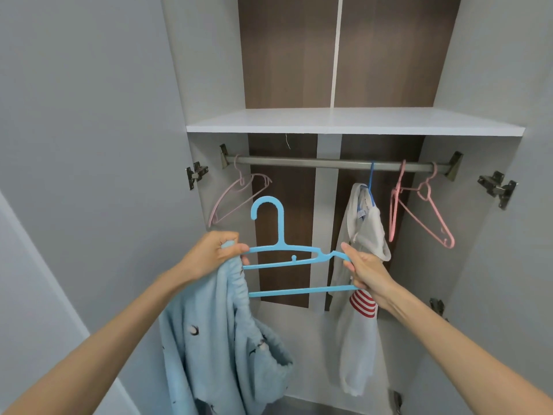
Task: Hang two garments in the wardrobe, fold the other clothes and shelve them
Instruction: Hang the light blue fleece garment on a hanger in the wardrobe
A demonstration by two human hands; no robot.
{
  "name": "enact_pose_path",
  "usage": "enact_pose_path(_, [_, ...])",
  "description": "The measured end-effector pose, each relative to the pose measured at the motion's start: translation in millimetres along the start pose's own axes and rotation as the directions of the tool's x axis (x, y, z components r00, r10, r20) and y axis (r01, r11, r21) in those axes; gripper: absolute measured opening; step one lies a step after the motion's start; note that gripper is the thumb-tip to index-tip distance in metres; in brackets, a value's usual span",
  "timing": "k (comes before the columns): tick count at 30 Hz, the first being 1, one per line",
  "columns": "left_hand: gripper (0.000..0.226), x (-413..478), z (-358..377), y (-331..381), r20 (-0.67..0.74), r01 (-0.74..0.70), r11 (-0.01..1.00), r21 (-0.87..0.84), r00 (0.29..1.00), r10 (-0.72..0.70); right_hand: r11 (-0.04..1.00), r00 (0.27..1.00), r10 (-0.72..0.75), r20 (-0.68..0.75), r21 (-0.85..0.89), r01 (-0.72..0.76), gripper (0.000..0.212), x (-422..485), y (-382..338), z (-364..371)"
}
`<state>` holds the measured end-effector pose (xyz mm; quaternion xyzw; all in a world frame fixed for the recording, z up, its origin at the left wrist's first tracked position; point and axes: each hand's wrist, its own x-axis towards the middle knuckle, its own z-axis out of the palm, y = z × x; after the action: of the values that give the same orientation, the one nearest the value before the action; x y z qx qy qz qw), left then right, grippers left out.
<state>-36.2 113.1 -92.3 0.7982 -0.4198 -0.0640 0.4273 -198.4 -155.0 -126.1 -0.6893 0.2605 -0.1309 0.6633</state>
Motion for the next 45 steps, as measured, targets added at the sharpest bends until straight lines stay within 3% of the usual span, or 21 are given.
enact_pose_path(8, [0.046, 13.9, 30.4, 2.8, 0.084, 0.0, 0.999, 0.038, 0.996, -0.003, 0.987, 0.995, -0.055, -0.087, -0.157, 0.04, 0.043, 12.0, 5.8, 14.1])
enact_pose_path(10, [0.044, 13.6, 38.4, -3.1, 0.044, -0.006, 0.996, 0.088, 0.999, 0.002, 0.968, 0.975, -0.166, -0.146, -0.213, 0.133, 0.039, 15.5, 11.9, 16.7])
enact_pose_path(12, [0.044, 15.5, 40.3, -6.6, 0.0, -0.007, 0.992, 0.125, 1.0, 0.007, 0.909, 0.879, -0.387, -0.279, -0.278, 0.312, 0.022, 16.2, 20.9, 22.5])
enact_pose_path(14, [0.047, 19.4, 37.3, -6.7, -0.024, -0.014, 0.983, 0.181, 1.0, 0.019, 0.823, 0.698, -0.563, -0.443, -0.382, 0.421, 0.012, 10.9, 31.4, 33.8])
enact_pose_path(15, [0.047, 20.7, 35.4, -6.2, -0.015, -0.031, 0.978, 0.208, 0.999, 0.035, 0.798, 0.622, -0.602, -0.5, -0.405, 0.447, 0.016, 7.0, 37.9, 40.6])
enact_pose_path(17, [0.048, 21.9, 32.3, -6.3, 0.014, -0.074, 0.965, 0.25, 0.997, 0.073, 0.778, 0.554, -0.628, -0.547, -0.407, 0.479, 0.025, 2.0, 51.2, 52.0])
enact_pose_path(22, [0.047, 19.7, 20.8, -10.4, -0.039, -0.06, 0.949, 0.31, 0.996, 0.075, 0.704, 0.574, -0.71, -0.408, -0.424, 0.57, 0.042, 2.3, 76.0, 59.6])
enact_pose_path(27, [0.046, 11.7, 13.9, -13.2, -0.104, -0.028, 0.931, 0.364, 0.992, 0.07, 0.582, 0.572, -0.794, -0.205, -0.525, 0.621, 0.019, -6.5, 101.2, 73.4])
enact_pose_path(30, [0.045, 11.1, 13.1, -11.1, -0.142, -0.007, 0.931, 0.366, 0.988, 0.063, 0.576, 0.676, -0.736, 0.043, -0.485, 0.658, 0.017, -6.8, 109.5, 89.3])
enact_pose_path(33, [0.044, 12.7, 16.5, -7.1, -0.12, -0.022, 0.923, 0.385, 0.99, 0.074, 0.65, 0.777, -0.556, 0.294, -0.428, 0.627, 0.037, -2.3, 103.2, 105.8])
enact_pose_path(37, [0.041, 14.7, 17.5, -2.0, -0.125, -0.025, 0.923, 0.385, 0.989, 0.079, 0.671, 0.781, -0.44, 0.443, -0.416, 0.614, 0.049, 5.5, 100.3, 121.7])
enact_pose_path(42, [0.047, 12.9, 19.6, 5.0, -0.14, -0.04, 0.947, 0.32, 0.986, 0.089, 0.845, 0.787, -0.11, 0.607, -0.359, 0.396, 0.036, 15.4, 106.3, 134.4])
enact_pose_path(45, [0.048, 10.8, 15.2, 6.0, -0.148, -0.031, 0.944, 0.327, 0.986, 0.083, 0.782, 0.726, 0.102, 0.681, -0.505, 0.364, 0.023, 20.2, 111.3, 125.9])
